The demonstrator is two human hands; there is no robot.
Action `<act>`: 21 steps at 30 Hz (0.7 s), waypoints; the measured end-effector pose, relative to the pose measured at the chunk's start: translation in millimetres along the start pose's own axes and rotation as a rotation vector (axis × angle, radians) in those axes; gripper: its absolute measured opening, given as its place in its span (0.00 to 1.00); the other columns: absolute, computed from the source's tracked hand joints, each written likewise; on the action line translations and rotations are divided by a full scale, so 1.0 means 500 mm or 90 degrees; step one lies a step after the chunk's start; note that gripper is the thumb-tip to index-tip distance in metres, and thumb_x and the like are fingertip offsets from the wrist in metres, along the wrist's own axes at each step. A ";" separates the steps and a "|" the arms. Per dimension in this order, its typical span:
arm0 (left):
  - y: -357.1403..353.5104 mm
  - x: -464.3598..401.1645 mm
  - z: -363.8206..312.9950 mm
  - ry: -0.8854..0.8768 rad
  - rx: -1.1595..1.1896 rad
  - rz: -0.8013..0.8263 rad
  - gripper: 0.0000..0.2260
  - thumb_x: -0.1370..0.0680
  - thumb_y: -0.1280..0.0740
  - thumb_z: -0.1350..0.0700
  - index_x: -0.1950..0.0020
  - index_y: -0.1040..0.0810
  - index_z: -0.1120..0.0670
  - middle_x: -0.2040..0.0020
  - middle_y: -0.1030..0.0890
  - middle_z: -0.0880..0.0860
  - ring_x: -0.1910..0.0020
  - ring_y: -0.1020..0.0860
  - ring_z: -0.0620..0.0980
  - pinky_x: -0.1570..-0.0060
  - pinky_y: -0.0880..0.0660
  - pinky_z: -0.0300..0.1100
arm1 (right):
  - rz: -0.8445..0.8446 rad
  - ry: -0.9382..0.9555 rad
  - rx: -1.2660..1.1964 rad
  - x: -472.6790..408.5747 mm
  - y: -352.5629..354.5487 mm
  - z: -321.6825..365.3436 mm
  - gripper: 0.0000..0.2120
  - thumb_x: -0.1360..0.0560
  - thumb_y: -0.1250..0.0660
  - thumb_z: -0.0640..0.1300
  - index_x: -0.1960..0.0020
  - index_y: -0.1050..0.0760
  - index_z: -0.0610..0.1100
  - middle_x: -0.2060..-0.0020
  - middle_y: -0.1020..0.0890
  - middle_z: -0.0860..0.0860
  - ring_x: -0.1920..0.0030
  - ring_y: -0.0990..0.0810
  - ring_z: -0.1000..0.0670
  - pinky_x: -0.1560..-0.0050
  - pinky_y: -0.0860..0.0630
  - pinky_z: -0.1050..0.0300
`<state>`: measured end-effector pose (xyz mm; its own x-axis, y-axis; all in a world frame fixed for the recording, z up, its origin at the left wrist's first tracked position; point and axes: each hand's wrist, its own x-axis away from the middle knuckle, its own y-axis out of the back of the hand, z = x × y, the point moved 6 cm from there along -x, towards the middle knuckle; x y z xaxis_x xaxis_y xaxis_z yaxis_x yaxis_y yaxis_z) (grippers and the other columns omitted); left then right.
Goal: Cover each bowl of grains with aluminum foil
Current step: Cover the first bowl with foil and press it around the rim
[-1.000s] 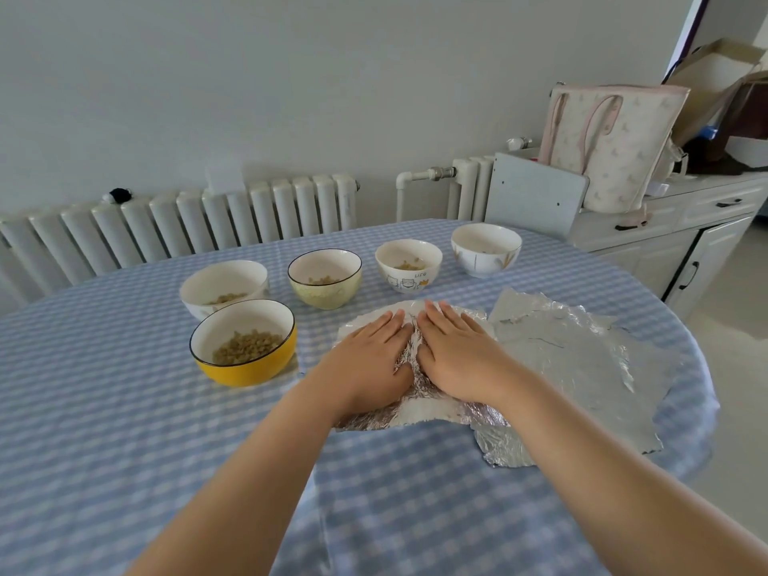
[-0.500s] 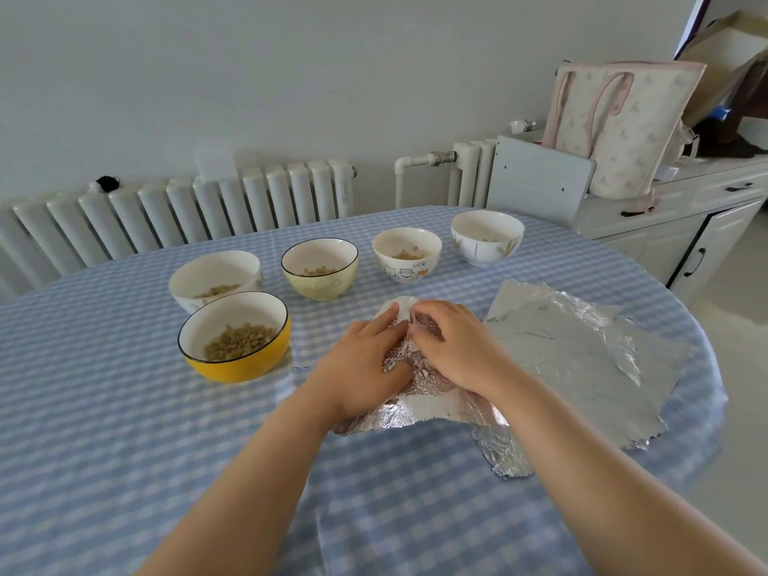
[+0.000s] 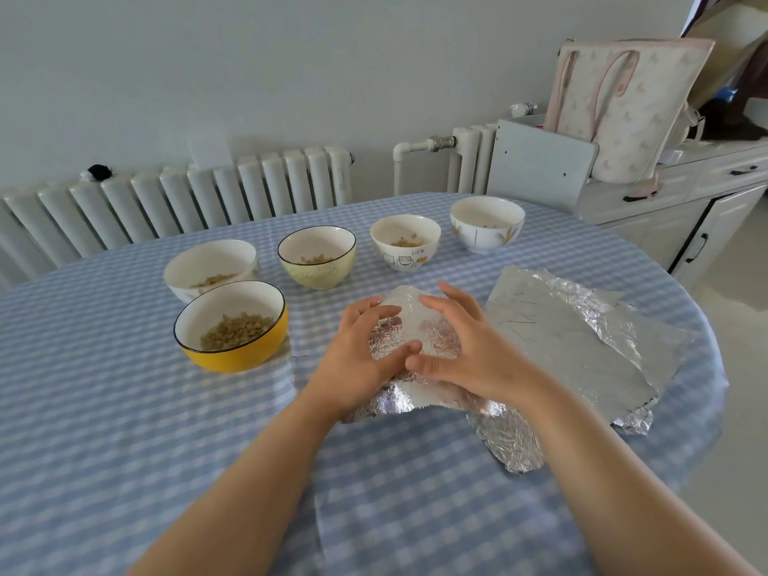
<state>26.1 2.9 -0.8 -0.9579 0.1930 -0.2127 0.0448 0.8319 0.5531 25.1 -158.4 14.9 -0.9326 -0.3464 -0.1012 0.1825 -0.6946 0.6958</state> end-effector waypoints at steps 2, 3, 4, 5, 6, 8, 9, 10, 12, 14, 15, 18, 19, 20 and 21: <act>0.004 0.001 -0.004 -0.002 0.004 0.031 0.33 0.32 0.30 0.35 0.30 0.31 0.45 0.27 0.39 0.44 0.39 0.36 0.23 0.40 0.41 0.21 | 0.018 -0.006 0.018 0.011 -0.004 -0.006 0.54 0.45 0.34 0.78 0.24 0.48 0.61 0.26 0.58 0.68 0.23 0.51 0.53 0.26 0.42 0.41; 0.007 0.001 -0.005 -0.004 0.001 0.058 0.37 0.33 0.29 0.33 0.28 0.33 0.44 0.26 0.41 0.43 0.35 0.37 0.29 0.35 0.41 0.28 | 0.026 -0.011 0.015 0.014 -0.006 -0.008 0.56 0.45 0.33 0.78 0.24 0.49 0.62 0.26 0.60 0.69 0.23 0.54 0.54 0.26 0.43 0.40; 0.009 0.001 -0.003 -0.002 0.000 0.093 0.40 0.34 0.28 0.32 0.26 0.36 0.44 0.26 0.43 0.43 0.32 0.39 0.34 0.32 0.41 0.34 | 0.036 -0.016 0.009 0.018 -0.007 -0.010 0.57 0.46 0.32 0.77 0.24 0.51 0.62 0.26 0.63 0.69 0.24 0.55 0.56 0.25 0.44 0.40; 0.011 0.002 -0.001 0.001 0.000 0.130 0.43 0.35 0.28 0.31 0.25 0.39 0.43 0.25 0.45 0.41 0.30 0.41 0.37 0.31 0.42 0.36 | 0.048 -0.020 0.005 0.020 -0.008 -0.012 0.58 0.46 0.31 0.76 0.24 0.53 0.62 0.26 0.66 0.68 0.25 0.57 0.58 0.25 0.46 0.41; 0.012 0.004 0.004 0.005 0.004 0.163 0.47 0.38 0.28 0.29 0.24 0.41 0.42 0.25 0.47 0.40 0.29 0.42 0.38 0.31 0.42 0.37 | 0.059 -0.021 0.002 0.023 -0.009 -0.014 0.58 0.45 0.29 0.74 0.23 0.55 0.63 0.27 0.68 0.67 0.26 0.58 0.59 0.26 0.46 0.42; 0.013 0.009 0.017 0.022 0.041 0.197 0.51 0.42 0.26 0.28 0.24 0.44 0.39 0.24 0.46 0.39 0.27 0.41 0.39 0.29 0.39 0.42 | 0.072 -0.028 -0.013 0.030 -0.012 -0.021 0.60 0.45 0.27 0.71 0.23 0.58 0.64 0.28 0.71 0.66 0.28 0.59 0.60 0.26 0.47 0.45; 0.012 0.012 0.024 0.034 0.072 0.198 0.52 0.43 0.24 0.31 0.24 0.45 0.39 0.24 0.44 0.41 0.27 0.40 0.40 0.28 0.37 0.45 | 0.070 -0.033 -0.025 0.032 -0.013 -0.025 0.60 0.45 0.26 0.70 0.23 0.58 0.64 0.27 0.71 0.66 0.28 0.59 0.60 0.26 0.47 0.46; 0.010 0.014 0.031 0.047 0.103 0.195 0.54 0.43 0.21 0.35 0.24 0.46 0.39 0.25 0.41 0.42 0.27 0.38 0.40 0.28 0.35 0.47 | 0.064 -0.037 -0.036 0.034 -0.014 -0.030 0.61 0.46 0.26 0.70 0.23 0.59 0.64 0.26 0.70 0.65 0.27 0.58 0.60 0.25 0.47 0.47; 0.005 0.017 0.036 0.060 0.140 0.191 0.57 0.42 0.19 0.42 0.22 0.52 0.40 0.27 0.37 0.41 0.28 0.36 0.38 0.30 0.33 0.43 | 0.050 -0.043 -0.052 0.036 -0.017 -0.040 0.63 0.47 0.25 0.71 0.24 0.61 0.64 0.24 0.64 0.62 0.25 0.56 0.58 0.24 0.48 0.46; -0.002 0.019 0.040 0.052 0.153 0.203 0.62 0.40 0.18 0.48 0.23 0.62 0.39 0.29 0.37 0.36 0.30 0.35 0.32 0.34 0.33 0.32 | 0.037 -0.045 -0.088 0.036 -0.021 -0.047 0.64 0.47 0.25 0.71 0.23 0.61 0.63 0.23 0.55 0.61 0.24 0.49 0.56 0.24 0.45 0.46; -0.004 0.021 0.041 0.047 0.151 0.209 0.64 0.39 0.17 0.49 0.24 0.67 0.39 0.30 0.37 0.34 0.31 0.36 0.30 0.36 0.35 0.28 | 0.030 -0.044 -0.109 0.037 -0.023 -0.049 0.65 0.48 0.24 0.70 0.23 0.60 0.62 0.23 0.51 0.61 0.26 0.46 0.57 0.24 0.44 0.46; -0.011 0.027 0.047 0.028 0.138 0.204 0.65 0.37 0.18 0.52 0.26 0.72 0.40 0.27 0.39 0.35 0.29 0.38 0.31 0.35 0.37 0.26 | 0.009 -0.036 -0.146 0.039 -0.025 -0.051 0.65 0.48 0.23 0.67 0.23 0.59 0.62 0.24 0.48 0.60 0.27 0.45 0.59 0.25 0.41 0.46; -0.012 0.029 0.050 0.027 0.135 0.195 0.65 0.37 0.18 0.53 0.25 0.72 0.41 0.27 0.39 0.37 0.29 0.38 0.32 0.35 0.37 0.27 | 0.005 -0.035 -0.155 0.039 -0.027 -0.051 0.64 0.48 0.22 0.67 0.23 0.59 0.62 0.24 0.48 0.60 0.27 0.45 0.58 0.25 0.41 0.46; -0.012 0.031 0.051 0.029 0.134 0.185 0.65 0.37 0.18 0.53 0.25 0.71 0.41 0.26 0.39 0.38 0.28 0.38 0.33 0.34 0.37 0.28 | 0.002 -0.032 -0.167 0.039 -0.028 -0.050 0.64 0.48 0.22 0.67 0.23 0.58 0.63 0.24 0.47 0.59 0.26 0.44 0.58 0.25 0.40 0.45; -0.011 0.033 0.050 0.030 0.134 0.176 0.65 0.37 0.18 0.53 0.24 0.70 0.41 0.26 0.38 0.38 0.29 0.37 0.33 0.34 0.37 0.28 | -0.001 -0.029 -0.183 0.038 -0.030 -0.049 0.64 0.48 0.21 0.68 0.24 0.57 0.65 0.24 0.46 0.58 0.25 0.43 0.57 0.26 0.39 0.44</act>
<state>17.0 14.5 -27.5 -0.9134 0.4053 -0.0375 0.3569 0.8418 0.4050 12.1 -170.1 -15.1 -0.9447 -0.3214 -0.0649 0.2565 -0.8476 0.4645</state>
